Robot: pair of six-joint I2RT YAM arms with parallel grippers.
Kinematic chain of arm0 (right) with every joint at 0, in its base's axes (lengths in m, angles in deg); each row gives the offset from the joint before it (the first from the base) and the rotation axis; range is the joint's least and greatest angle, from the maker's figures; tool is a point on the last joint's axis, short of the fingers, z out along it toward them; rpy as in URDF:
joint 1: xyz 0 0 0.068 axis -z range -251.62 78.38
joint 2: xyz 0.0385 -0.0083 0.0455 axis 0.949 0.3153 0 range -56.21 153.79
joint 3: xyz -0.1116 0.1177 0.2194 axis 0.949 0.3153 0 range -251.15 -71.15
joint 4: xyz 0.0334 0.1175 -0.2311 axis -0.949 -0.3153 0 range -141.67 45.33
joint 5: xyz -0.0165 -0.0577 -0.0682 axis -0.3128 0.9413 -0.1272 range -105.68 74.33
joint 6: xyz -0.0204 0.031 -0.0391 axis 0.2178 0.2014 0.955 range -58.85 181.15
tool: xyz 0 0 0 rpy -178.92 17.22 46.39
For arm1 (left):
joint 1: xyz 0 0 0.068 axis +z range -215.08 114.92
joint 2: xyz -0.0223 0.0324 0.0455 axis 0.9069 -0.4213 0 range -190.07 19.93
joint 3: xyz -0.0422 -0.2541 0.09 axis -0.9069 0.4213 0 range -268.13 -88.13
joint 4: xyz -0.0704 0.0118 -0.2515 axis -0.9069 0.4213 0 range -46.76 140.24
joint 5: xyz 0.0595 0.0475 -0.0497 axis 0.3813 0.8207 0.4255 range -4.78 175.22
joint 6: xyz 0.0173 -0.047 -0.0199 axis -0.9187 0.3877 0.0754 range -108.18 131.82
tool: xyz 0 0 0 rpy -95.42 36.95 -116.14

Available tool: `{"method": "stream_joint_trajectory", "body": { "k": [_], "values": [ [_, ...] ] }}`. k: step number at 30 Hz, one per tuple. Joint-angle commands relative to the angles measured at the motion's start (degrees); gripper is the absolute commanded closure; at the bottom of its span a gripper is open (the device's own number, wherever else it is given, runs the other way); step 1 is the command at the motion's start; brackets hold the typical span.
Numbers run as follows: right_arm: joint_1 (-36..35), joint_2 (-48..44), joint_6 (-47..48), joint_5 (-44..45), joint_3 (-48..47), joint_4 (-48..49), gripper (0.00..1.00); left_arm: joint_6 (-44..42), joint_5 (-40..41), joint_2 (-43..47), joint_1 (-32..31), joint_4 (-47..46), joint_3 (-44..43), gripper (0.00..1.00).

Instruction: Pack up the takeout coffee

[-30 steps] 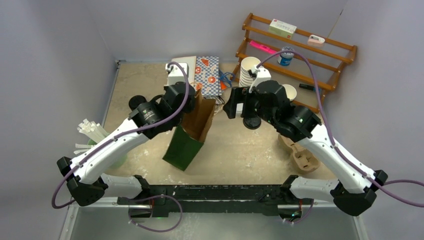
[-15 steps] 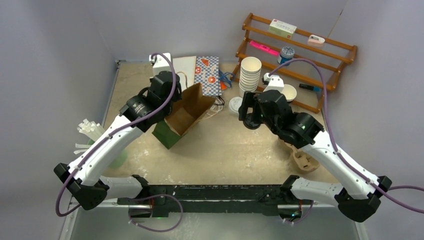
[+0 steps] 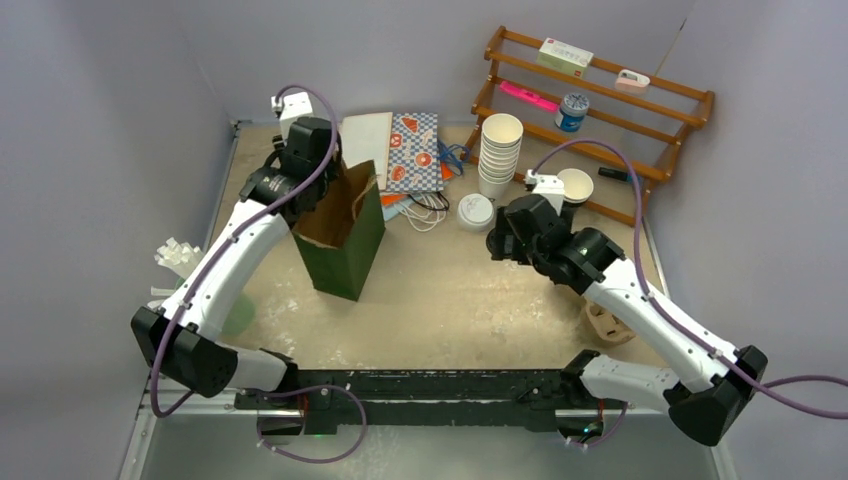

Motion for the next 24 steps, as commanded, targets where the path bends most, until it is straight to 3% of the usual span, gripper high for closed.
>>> {"method": "stream_joint_trajectory", "body": {
  "k": [1, 7, 10, 13, 15, 19, 24],
  "values": [
    [9.17, -3.47, -1.22, -0.76, 4.76, 0.56, 0.02, -0.15, 2.86, 2.68, 0.43, 0.65, -3.24, 0.45],
    [20.32, -4.46, -8.55, 2.02, 8.97, -1.50, 0.02, -2.15, 2.65, 6.63, 0.32, 2.91, -7.22, 0.19],
    [26.60, -5.43, -11.87, -1.92, 13.81, 0.50, 0.02, -4.07, -2.47, 7.99, 0.32, 4.75, -9.84, 0.16],
    [31.85, -7.21, -15.28, -4.42, 17.68, 2.43, 0.03, -6.10, -15.63, 9.36, -0.26, 2.66, -10.57, 0.17],
    [34.04, -8.11, -17.60, -4.25, 18.88, 2.95, 0.04, -6.06, -22.23, 9.50, -4.46, 0.26, -10.62, 0.20],
    [36.64, -8.33, -23.10, -0.11, 19.94, 0.76, 0.08, -6.41, -21.94, 6.82, -18.59, -5.50, -10.23, 0.21],
    [39.10, -9.70, -27.02, 1.52, 23.60, 1.28, 0.17, -6.33, -25.04, 2.78, -24.46, -12.08, -6.43, 0.21]
  ]
}}
